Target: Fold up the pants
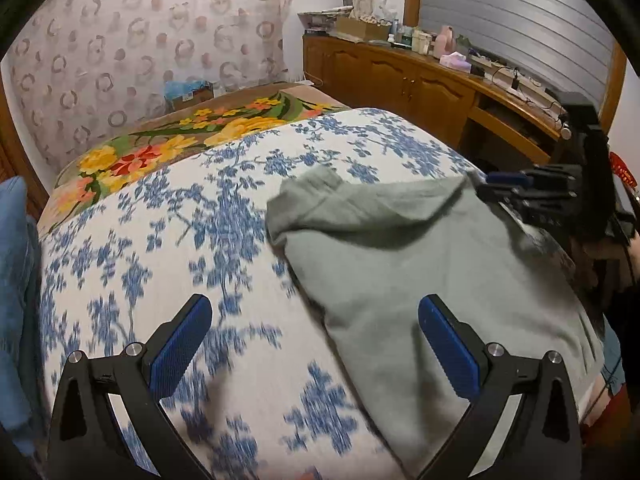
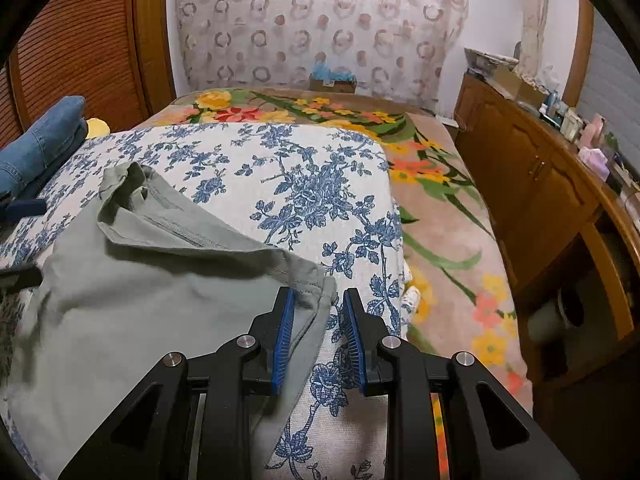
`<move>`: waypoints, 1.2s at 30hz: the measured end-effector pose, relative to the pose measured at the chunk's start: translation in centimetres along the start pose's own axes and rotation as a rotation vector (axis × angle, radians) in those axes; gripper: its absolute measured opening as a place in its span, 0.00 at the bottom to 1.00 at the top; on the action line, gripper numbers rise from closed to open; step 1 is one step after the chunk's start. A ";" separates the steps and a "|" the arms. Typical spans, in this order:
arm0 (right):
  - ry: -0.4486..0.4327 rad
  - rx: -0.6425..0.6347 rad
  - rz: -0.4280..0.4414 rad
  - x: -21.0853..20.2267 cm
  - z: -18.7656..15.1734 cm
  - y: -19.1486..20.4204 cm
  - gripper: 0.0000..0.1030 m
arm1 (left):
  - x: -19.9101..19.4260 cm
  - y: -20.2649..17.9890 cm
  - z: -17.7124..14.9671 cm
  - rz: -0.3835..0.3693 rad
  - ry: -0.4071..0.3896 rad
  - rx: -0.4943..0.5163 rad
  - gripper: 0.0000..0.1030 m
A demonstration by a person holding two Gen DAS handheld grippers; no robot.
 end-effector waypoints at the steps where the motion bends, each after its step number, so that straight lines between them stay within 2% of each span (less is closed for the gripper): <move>1: 0.006 0.001 0.004 0.1 -0.1 0.0 0.26 | 0.3 0.2 0.2 0.004 0.002 0.002 1.00; 8: 0.010 0.040 0.023 0.5 0.0 -0.3 0.33 | 3.1 1.0 2.8 0.016 0.013 0.037 1.00; 15: 0.007 0.036 0.010 0.6 0.0 -0.1 0.35 | 5.9 2.1 4.1 0.053 0.042 0.075 1.00; 18: 0.007 0.031 0.005 0.6 -0.1 0.0 0.35 | 6.8 3.3 4.9 0.076 0.039 0.064 1.00; 22: 0.007 0.038 0.015 0.6 -0.1 0.0 0.35 | 6.9 3.7 5.4 0.055 0.034 0.042 0.99; 25: 0.007 0.041 0.018 0.6 -0.1 0.0 0.35 | 6.4 3.0 5.4 -0.006 0.025 0.037 0.88; 28: 0.007 0.039 0.016 0.7 -0.1 -0.1 0.35 | 6.1 2.0 5.2 -0.059 0.026 0.042 0.72; 30: 0.007 0.041 0.018 0.7 -0.1 -0.1 0.35 | 6.3 1.6 5.0 -0.070 0.031 0.047 0.53; 31: 0.007 0.041 0.019 0.7 -0.1 0.0 0.35 | 6.4 1.4 5.0 -0.073 0.033 0.050 0.50; 34: 0.007 0.041 0.018 0.7 -0.1 0.0 0.35 | 6.4 0.8 5.1 -0.110 0.028 0.050 0.31; 36: 0.008 0.042 0.020 0.7 -0.1 0.0 0.35 | 6.2 0.6 5.2 -0.095 0.029 0.072 0.15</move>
Point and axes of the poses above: each gripper's, at about its wrist camera, not at the fingertips, and x roughly the way its jaws point, y to its left, z to its top, the point moved 9 cm from there along x, roughly the way its jaws point, and after that the axes turned 2 degrees about -y, right-handed, at the moved point
